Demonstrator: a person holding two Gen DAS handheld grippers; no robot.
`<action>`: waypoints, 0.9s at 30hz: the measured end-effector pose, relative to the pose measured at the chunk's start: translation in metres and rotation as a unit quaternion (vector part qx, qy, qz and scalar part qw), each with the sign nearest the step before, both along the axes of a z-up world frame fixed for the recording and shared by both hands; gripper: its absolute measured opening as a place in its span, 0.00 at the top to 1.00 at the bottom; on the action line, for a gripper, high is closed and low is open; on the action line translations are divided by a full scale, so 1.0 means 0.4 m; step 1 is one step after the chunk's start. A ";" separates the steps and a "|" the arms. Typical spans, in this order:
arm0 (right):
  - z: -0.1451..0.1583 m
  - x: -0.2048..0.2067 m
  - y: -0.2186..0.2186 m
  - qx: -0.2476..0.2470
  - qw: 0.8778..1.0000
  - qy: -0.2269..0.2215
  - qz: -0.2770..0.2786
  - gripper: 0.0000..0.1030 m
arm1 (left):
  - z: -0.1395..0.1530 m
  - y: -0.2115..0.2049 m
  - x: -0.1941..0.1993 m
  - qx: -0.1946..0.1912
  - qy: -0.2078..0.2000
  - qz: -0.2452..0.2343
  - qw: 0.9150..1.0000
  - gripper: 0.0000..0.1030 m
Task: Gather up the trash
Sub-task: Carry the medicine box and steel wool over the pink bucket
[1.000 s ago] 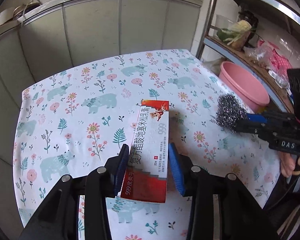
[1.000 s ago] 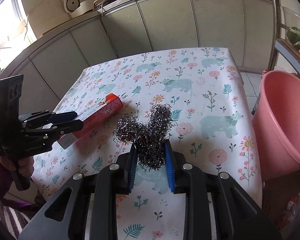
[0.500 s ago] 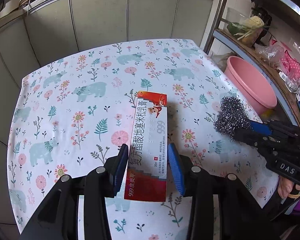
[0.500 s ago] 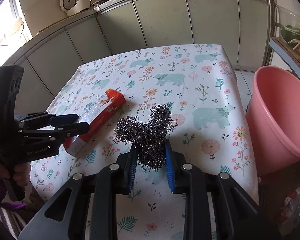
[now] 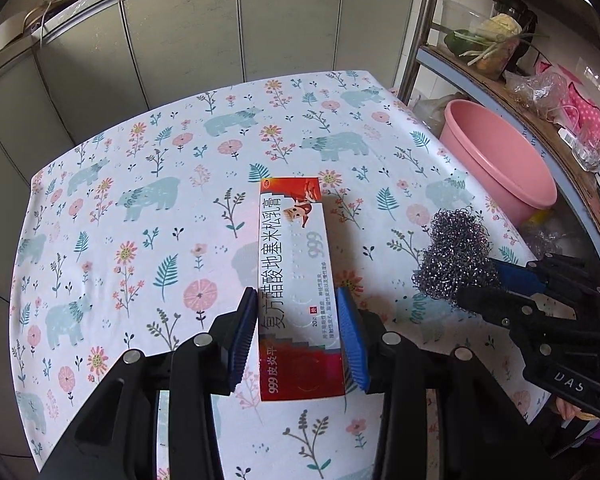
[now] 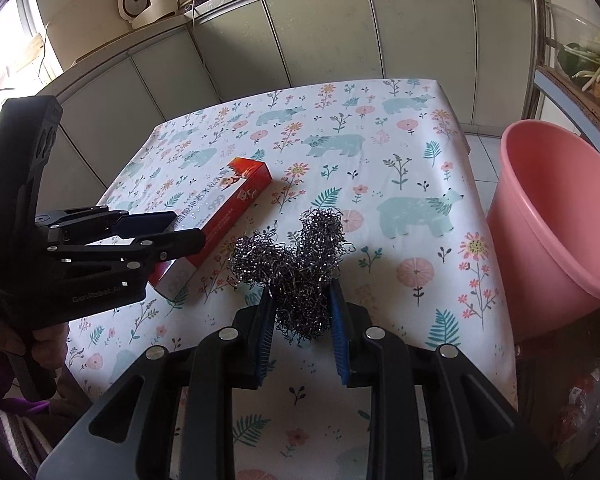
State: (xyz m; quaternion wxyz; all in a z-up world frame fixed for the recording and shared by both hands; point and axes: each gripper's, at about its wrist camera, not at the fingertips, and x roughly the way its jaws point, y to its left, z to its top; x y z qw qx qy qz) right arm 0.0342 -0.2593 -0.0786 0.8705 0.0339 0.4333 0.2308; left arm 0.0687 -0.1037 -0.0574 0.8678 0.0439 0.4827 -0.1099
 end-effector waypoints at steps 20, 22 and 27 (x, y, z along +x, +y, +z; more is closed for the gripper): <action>0.031 0.006 -0.073 0.016 0.999 -0.025 -0.030 0.74 | 0.059 -0.080 0.024 -0.032 -0.043 0.002 0.999 0.62; 0.039 0.009 -0.089 0.019 0.999 -0.031 -0.038 0.74 | 0.065 -0.093 0.029 -0.032 -0.046 -0.002 0.998 0.62; 0.061 0.023 -0.146 0.029 0.996 -0.049 -0.067 0.74 | 0.091 -0.119 0.044 -0.056 -0.062 -0.010 0.996 0.62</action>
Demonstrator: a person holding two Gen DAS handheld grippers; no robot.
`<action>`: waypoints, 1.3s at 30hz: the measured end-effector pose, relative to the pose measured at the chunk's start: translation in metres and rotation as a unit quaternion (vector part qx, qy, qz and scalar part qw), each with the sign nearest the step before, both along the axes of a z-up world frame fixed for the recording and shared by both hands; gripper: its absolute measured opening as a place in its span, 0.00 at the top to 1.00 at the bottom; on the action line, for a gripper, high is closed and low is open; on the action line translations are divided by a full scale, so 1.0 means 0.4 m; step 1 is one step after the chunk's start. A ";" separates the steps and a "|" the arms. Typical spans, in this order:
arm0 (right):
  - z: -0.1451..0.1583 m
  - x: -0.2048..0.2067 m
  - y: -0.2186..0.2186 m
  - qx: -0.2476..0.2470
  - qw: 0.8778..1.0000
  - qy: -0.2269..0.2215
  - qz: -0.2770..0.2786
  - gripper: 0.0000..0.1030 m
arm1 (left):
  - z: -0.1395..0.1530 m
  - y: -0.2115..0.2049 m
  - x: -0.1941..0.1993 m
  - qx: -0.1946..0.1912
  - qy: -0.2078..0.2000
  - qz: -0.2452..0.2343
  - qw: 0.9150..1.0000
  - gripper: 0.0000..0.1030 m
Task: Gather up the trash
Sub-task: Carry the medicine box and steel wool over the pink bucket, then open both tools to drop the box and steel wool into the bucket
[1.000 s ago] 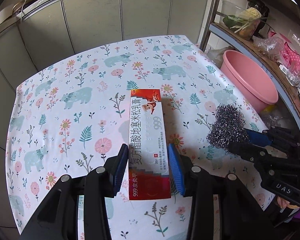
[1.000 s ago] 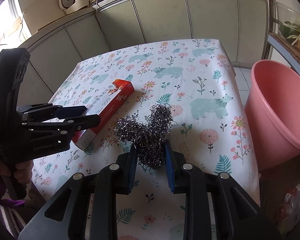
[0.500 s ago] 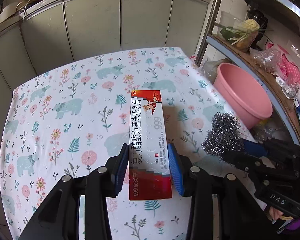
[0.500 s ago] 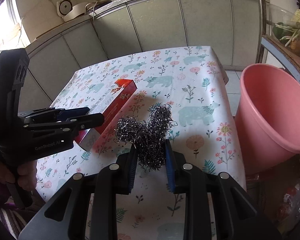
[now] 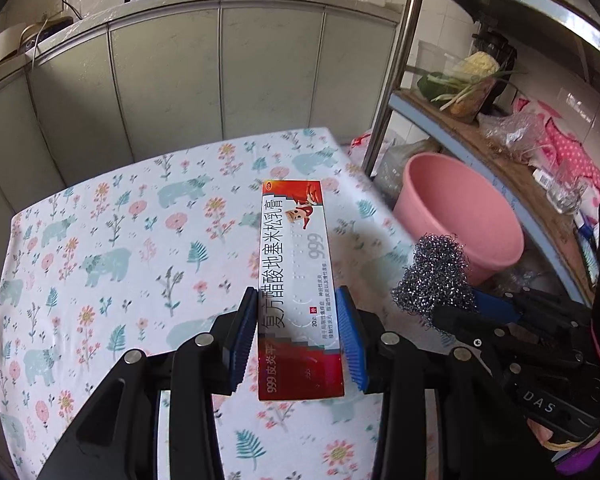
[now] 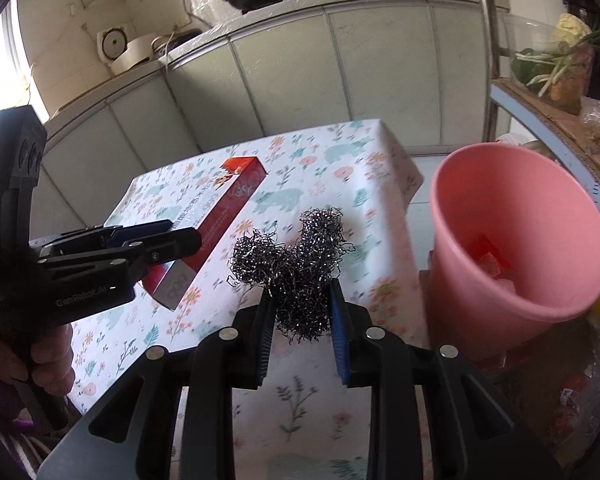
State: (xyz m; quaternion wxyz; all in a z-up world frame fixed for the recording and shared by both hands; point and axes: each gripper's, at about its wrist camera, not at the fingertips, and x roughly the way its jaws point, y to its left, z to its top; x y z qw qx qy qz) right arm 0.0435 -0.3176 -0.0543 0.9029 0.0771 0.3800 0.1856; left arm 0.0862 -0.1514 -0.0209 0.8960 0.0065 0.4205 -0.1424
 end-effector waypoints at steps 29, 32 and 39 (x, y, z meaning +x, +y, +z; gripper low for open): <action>-0.053 0.126 -0.386 -0.024 0.980 -0.019 -0.197 0.74 | -0.008 -0.476 0.204 -0.069 0.014 -0.143 0.987 0.62; -0.065 0.135 -0.398 -0.026 0.979 -0.016 -0.203 0.74 | -0.034 -0.494 0.221 -0.068 0.026 -0.144 0.987 0.62; -0.099 0.149 -0.410 -0.020 0.977 -0.005 -0.210 0.69 | -0.087 -0.513 0.247 -0.059 0.042 -0.139 0.988 0.62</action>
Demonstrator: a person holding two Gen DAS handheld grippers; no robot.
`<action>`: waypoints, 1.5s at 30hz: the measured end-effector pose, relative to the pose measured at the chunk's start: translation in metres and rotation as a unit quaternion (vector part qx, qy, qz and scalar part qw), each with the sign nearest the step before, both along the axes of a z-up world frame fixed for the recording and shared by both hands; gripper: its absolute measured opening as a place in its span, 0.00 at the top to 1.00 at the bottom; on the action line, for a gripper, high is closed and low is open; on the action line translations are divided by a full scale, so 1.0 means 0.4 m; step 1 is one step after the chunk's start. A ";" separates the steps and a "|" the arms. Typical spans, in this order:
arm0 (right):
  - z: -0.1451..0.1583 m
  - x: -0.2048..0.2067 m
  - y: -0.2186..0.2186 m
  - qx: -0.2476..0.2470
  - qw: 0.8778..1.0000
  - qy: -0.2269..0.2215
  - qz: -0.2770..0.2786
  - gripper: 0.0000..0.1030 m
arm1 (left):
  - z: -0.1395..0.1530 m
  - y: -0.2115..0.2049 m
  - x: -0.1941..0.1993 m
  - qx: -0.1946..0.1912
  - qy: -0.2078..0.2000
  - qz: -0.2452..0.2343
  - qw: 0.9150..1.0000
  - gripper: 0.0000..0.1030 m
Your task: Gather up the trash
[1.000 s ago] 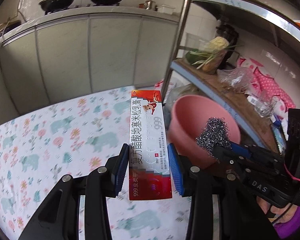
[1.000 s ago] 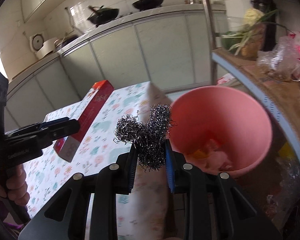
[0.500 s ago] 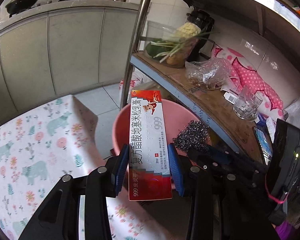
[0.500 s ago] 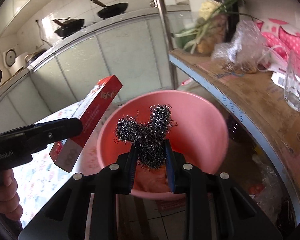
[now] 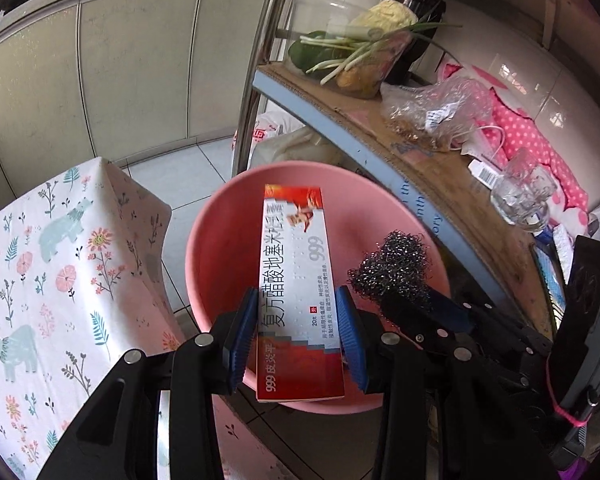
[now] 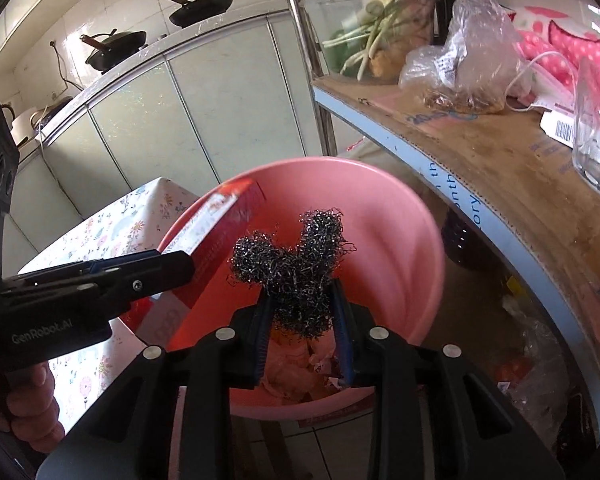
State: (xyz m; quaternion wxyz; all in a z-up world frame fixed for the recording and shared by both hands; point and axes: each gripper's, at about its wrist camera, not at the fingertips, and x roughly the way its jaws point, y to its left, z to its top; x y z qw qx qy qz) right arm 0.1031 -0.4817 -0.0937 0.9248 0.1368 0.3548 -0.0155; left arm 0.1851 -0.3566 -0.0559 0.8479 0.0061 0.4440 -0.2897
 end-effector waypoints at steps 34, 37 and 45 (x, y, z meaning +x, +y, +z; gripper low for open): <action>0.099 -0.115 0.113 -0.016 1.000 -0.007 0.015 0.51 | 0.126 0.095 -0.144 -0.005 -0.066 0.015 0.998 0.58; 0.118 -0.142 0.139 -0.018 1.000 -0.014 0.021 0.51 | 0.142 0.111 -0.173 -0.006 -0.075 0.018 0.997 0.58; 0.164 -0.202 0.223 -0.038 0.998 -0.039 0.044 0.50 | 0.181 0.186 -0.250 -0.008 -0.105 0.035 0.994 0.58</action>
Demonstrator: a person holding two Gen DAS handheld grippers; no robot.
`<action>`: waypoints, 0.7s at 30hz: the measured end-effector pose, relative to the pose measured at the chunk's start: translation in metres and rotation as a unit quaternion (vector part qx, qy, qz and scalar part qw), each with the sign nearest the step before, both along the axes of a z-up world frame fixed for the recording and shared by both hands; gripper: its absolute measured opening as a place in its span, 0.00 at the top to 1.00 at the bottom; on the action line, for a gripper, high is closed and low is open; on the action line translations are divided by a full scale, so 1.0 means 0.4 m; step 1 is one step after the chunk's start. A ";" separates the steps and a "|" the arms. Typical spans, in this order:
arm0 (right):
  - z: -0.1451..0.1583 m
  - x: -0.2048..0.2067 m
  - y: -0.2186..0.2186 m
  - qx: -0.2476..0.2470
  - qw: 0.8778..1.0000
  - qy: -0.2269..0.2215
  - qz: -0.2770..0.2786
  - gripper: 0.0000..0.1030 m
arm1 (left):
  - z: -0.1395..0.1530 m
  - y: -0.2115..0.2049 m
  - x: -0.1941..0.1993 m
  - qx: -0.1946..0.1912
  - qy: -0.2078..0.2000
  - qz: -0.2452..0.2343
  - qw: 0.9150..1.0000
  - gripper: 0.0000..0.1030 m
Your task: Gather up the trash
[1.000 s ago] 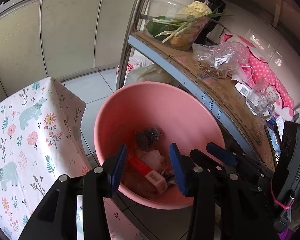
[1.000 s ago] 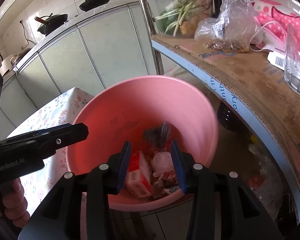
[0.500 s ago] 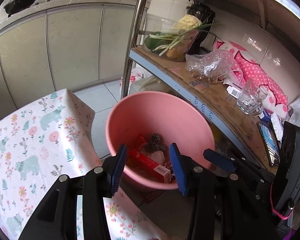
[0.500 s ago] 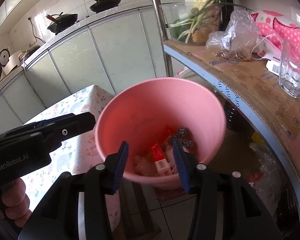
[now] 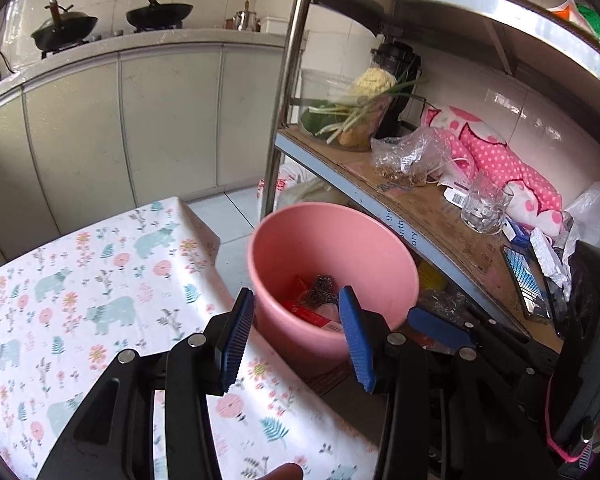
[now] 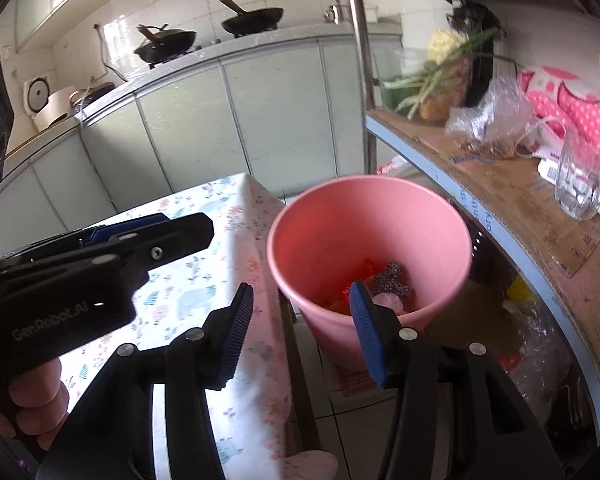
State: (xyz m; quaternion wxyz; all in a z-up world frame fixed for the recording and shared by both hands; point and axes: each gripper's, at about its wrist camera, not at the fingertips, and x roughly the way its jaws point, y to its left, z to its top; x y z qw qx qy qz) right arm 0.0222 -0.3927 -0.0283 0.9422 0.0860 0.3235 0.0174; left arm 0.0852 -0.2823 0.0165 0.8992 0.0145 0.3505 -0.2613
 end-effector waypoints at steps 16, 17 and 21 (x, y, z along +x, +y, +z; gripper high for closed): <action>0.070 -0.089 0.105 -0.036 0.998 -0.043 0.020 0.50 | 0.033 0.113 -0.102 -0.018 -0.026 0.020 0.999 0.57; 0.073 -0.093 0.110 -0.037 0.998 -0.044 0.022 0.50 | 0.033 0.117 -0.105 -0.018 -0.026 0.021 0.999 0.57; 0.080 -0.099 0.131 -0.037 0.998 -0.044 0.032 0.50 | 0.035 0.135 -0.117 -0.019 -0.027 0.028 0.999 0.57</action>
